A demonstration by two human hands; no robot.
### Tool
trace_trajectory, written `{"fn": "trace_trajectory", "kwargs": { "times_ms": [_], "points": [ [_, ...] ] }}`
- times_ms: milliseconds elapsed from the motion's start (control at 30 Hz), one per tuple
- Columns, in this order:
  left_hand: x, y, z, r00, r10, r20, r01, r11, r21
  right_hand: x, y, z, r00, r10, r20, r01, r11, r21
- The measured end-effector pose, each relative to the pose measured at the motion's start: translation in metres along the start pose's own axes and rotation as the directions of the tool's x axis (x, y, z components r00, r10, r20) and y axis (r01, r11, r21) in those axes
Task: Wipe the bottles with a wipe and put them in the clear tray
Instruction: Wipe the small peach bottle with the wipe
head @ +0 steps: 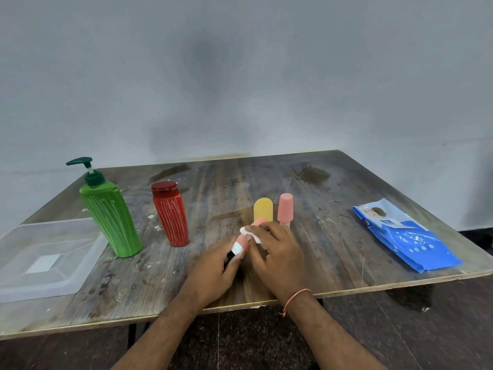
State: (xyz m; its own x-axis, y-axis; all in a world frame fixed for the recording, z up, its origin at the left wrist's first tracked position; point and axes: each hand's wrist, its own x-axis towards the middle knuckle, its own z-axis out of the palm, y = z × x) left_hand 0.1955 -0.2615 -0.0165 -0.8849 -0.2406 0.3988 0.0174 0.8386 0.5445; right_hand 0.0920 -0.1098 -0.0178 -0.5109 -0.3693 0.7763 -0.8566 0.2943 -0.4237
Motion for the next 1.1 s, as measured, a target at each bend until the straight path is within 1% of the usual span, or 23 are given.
{"fn": "trace_trajectory", "kwargs": {
  "times_ms": [133, 233, 333, 400, 467, 567, 633, 700, 767, 867, 1000, 1100],
  "points": [
    [0.001, -0.001, 0.001, 1.0, -0.011, 0.019, 0.009, 0.998, 0.062, 0.004, 0.004, -0.004, 0.98, 0.189, -0.06, -0.188, 0.982, 0.028],
    [0.0, -0.002, 0.002, 1.0, -0.017, 0.026, 0.014, 0.997, 0.081, 0.005, 0.003, -0.003, 0.968, 0.239, -0.075, -0.237, 0.971, 0.026],
    [-0.001, 0.0, 0.002, 1.0, -0.015, 0.007, 0.015, 0.999, 0.046, 0.005, 0.003, -0.004, 0.984, 0.176, -0.007, -0.175, 0.982, 0.068],
    [-0.001, 0.001, 0.0, 1.0, 0.007, 0.001, -0.007, 1.0, 0.004, 0.003, 0.002, -0.004, 0.995, 0.081, 0.06, -0.089, 0.987, 0.135],
    [-0.001, 0.001, -0.001, 1.0, 0.018, -0.006, -0.018, 0.999, -0.039, 0.001, 0.0, -0.002, 0.993, -0.026, 0.113, 0.008, 0.987, 0.159],
    [0.0, 0.001, -0.001, 1.0, -0.009, -0.022, 0.008, 0.997, -0.07, -0.003, -0.003, 0.002, 0.983, -0.128, 0.131, 0.12, 0.99, 0.069],
    [0.0, 0.001, -0.001, 1.0, -0.017, -0.021, 0.016, 0.998, -0.063, -0.002, -0.004, 0.001, 0.988, -0.123, 0.098, 0.121, 0.992, 0.027],
    [0.0, 0.001, -0.001, 1.0, -0.017, -0.018, 0.016, 0.999, -0.045, -0.001, -0.003, 0.0, 0.997, -0.064, 0.04, 0.063, 0.998, 0.032],
    [0.0, 0.001, -0.002, 1.0, -0.028, -0.004, 0.028, 0.999, -0.028, 0.002, 0.001, -0.002, 0.999, 0.041, -0.014, -0.04, 0.998, 0.057],
    [-0.001, -0.001, -0.002, 0.999, -0.049, 0.019, 0.05, 0.999, -0.019, 0.004, 0.007, -0.002, 0.98, 0.192, -0.052, -0.185, 0.976, 0.111],
    [0.0, -0.003, -0.001, 0.999, -0.044, 0.02, 0.044, 0.999, -0.022, 0.005, 0.01, 0.0, 0.95, 0.287, -0.122, -0.267, 0.951, 0.154],
    [0.0, -0.003, -0.001, 0.999, -0.05, 0.019, 0.051, 0.999, -0.009, 0.007, 0.011, 0.001, 0.912, 0.379, -0.153, -0.346, 0.916, 0.204]
  ]
}}
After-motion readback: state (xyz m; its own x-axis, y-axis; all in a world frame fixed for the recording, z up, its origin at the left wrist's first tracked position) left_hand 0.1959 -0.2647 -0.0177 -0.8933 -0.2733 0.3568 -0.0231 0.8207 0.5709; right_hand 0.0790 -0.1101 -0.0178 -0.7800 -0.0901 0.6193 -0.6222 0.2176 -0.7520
